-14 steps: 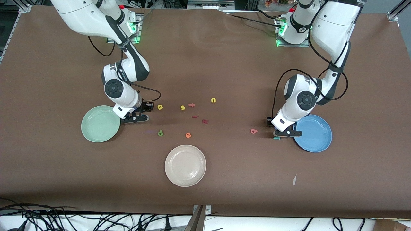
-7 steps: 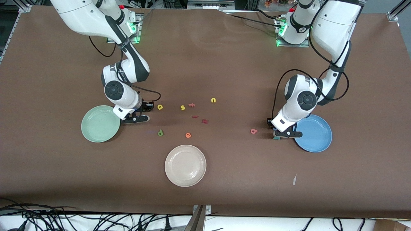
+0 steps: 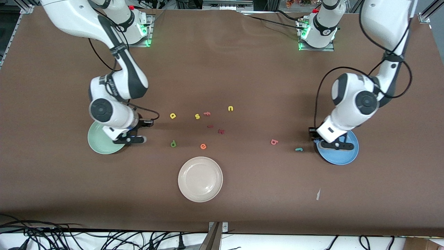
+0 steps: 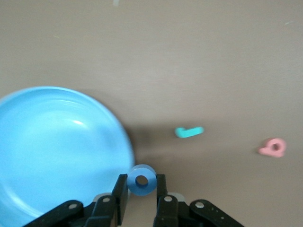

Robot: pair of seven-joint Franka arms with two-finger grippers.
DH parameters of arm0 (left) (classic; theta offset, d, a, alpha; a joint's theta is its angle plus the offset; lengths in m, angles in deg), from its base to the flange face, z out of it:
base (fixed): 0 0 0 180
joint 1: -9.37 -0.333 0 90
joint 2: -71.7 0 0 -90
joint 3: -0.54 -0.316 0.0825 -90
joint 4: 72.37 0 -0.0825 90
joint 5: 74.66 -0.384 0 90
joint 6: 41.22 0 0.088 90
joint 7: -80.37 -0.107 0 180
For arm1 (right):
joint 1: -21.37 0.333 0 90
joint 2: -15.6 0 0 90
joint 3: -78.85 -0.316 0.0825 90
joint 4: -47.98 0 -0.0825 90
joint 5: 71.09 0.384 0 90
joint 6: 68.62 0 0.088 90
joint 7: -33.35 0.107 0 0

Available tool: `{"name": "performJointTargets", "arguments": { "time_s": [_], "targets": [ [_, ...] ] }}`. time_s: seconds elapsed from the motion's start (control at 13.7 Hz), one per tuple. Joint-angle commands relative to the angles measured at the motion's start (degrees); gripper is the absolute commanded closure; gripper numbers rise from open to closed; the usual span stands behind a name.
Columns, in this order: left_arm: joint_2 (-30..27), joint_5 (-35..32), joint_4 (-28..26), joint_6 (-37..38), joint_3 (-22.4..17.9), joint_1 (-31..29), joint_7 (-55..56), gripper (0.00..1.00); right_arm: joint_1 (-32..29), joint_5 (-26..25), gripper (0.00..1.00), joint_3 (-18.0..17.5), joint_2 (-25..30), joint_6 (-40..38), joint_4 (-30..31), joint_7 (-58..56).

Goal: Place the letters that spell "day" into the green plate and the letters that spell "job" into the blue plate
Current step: 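Drop the cyan y on the green plate while the left gripper drops the o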

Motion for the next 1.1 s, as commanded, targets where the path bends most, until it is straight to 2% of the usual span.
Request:
{"name": "performJointTargets", "arguments": {
  "time_s": [0.0,0.15,0.22,0.37,0.44,0.51,0.58,0.66,0.73,1.02],
  "targets": [
    [0.16,0.74,-1.18,0.01,0.36,-3.71,-8.35,0.86,-3.99,-2.36,0.76,-0.61,-2.18,-1.18,-3.07,-0.30],
    [1.30,0.74,-1.18,-0.25,0.27,-4.15,-8.89,0.44,-5.57,-5.43,0.75,-0.61,-3.50,-1.18,-4.83,-0.65],
    [1.48,0.83,-1.09,-0.43,0.36,-4.24,-8.81,0.26,-6.80,-7.10,0.75,-0.44,-4.64,-1.18,-5.79,-1.00],
    [1.39,1.35,-0.74,-0.43,0.36,-4.07,-8.81,0.23,-8.47,-8.96,0.73,-0.44,-6.40,-1.18,-6.85,-4.32],
    [1.39,1.53,-0.56,-0.43,0.45,-3.46,-8.81,0.23,-9.61,-8.70,0.68,-0.44,-6.84,-1.18,-7.03,-5.65],
    [1.48,1.53,-0.39,-0.60,0.53,-2.67,-8.55,0.23,-9.71,-8.61,0.39,-0.53,-6.85,-1.18,-7.03,-5.66],
    [1.83,1.62,0.48,-0.78,0.54,-0.57,-7.94,0.23,-9.45,-8.26,0.06,-0.70,-6.76,-1.26,-7.12,-5.14],
    [3.14,1.62,2.93,-0.78,0.45,1.02,-7.84,0.23,-9.01,-8.08,0.00,-1.05,-6.41,-1.53,-7.03,-5.05],
    [4.45,1.62,4.69,-0.78,0.45,2.34,-7.84,0.23,-8.14,-8.17,0.00,-1.75,-5.97,-3.01,-7.03,-4.00],
    [9.56,1.45,9.63,-1.04,0.45,5.51,-8.72,0.23,-8.04,-8.17,0.00,-8.60,-4.39,-6.44,-6.60,3.38]
  ]
}}
